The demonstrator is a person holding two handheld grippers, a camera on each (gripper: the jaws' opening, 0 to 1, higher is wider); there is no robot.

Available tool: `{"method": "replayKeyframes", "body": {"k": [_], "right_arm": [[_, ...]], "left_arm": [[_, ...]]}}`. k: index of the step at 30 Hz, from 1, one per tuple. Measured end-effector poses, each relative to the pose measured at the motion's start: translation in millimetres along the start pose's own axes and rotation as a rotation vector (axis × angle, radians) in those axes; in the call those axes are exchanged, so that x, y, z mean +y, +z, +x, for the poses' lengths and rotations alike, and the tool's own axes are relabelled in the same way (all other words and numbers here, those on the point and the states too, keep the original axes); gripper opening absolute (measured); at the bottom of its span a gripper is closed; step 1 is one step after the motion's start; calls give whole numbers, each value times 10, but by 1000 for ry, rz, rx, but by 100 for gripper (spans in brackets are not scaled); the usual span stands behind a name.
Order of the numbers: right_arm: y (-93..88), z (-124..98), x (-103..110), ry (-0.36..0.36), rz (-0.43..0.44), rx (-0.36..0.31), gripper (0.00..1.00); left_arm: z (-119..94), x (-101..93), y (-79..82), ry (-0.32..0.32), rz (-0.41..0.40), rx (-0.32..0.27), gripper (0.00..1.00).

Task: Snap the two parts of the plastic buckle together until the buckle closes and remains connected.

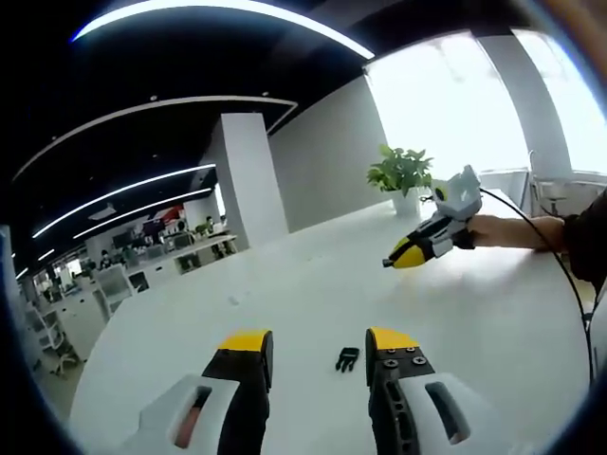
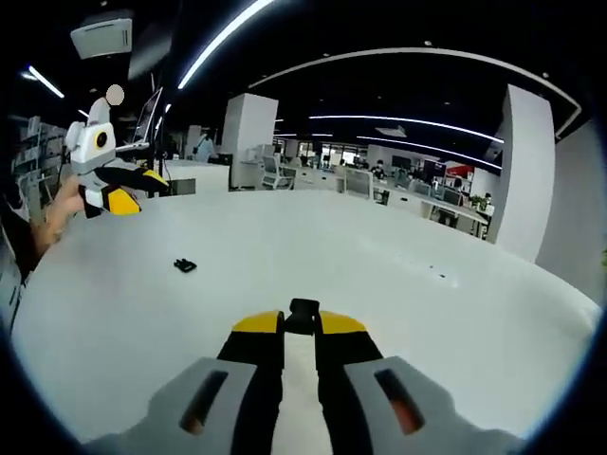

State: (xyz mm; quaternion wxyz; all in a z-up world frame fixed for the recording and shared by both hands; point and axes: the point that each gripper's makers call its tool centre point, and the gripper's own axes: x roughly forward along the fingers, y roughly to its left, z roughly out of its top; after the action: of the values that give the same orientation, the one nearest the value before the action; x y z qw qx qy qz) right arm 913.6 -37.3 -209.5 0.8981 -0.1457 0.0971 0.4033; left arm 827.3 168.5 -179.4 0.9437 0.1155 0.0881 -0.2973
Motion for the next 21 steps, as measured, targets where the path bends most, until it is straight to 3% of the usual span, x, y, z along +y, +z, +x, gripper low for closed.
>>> {"method": "replayKeyframes", "body": {"k": [21], "right_arm": [[79,38,530,153,-69,-24,12]], "left_arm": [[2,-128,-72,-8,13,10,39]]}}
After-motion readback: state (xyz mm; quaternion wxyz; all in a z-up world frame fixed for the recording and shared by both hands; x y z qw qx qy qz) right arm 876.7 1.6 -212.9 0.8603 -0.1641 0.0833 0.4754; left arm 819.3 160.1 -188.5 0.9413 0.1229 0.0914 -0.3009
